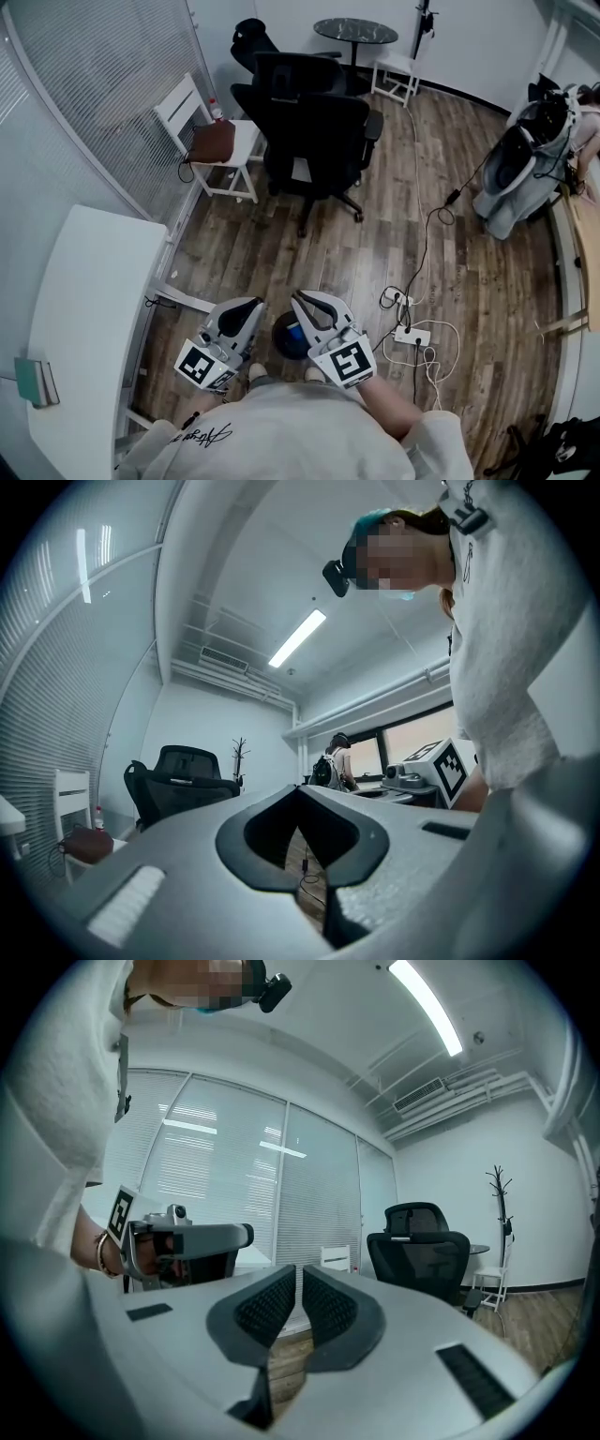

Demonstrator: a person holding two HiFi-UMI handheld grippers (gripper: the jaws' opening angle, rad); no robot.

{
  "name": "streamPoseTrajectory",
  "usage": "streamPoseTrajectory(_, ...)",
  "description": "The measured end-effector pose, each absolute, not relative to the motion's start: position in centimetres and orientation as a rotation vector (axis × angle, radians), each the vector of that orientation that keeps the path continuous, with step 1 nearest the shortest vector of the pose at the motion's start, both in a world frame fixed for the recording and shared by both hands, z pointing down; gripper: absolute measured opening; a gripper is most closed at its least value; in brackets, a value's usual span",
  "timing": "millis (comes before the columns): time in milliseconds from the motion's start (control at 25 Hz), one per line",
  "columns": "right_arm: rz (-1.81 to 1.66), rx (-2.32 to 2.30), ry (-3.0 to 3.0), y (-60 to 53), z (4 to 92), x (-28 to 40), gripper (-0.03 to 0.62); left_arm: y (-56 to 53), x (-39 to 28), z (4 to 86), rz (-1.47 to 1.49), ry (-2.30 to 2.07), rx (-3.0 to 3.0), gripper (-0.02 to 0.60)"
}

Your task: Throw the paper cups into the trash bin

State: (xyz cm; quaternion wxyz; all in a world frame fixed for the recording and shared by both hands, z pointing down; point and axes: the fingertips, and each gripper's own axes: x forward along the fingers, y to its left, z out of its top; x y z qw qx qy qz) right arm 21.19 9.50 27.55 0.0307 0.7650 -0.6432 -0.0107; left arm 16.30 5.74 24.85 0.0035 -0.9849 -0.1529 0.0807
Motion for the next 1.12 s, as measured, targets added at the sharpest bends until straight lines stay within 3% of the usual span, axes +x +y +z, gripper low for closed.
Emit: streamPoseTrajectory(1120,0.0,2.355,-1.964,8.5,28.2,20.7,0.011,4.8,16.4,25.2,0.239,-0.493,-3.086,0.003)
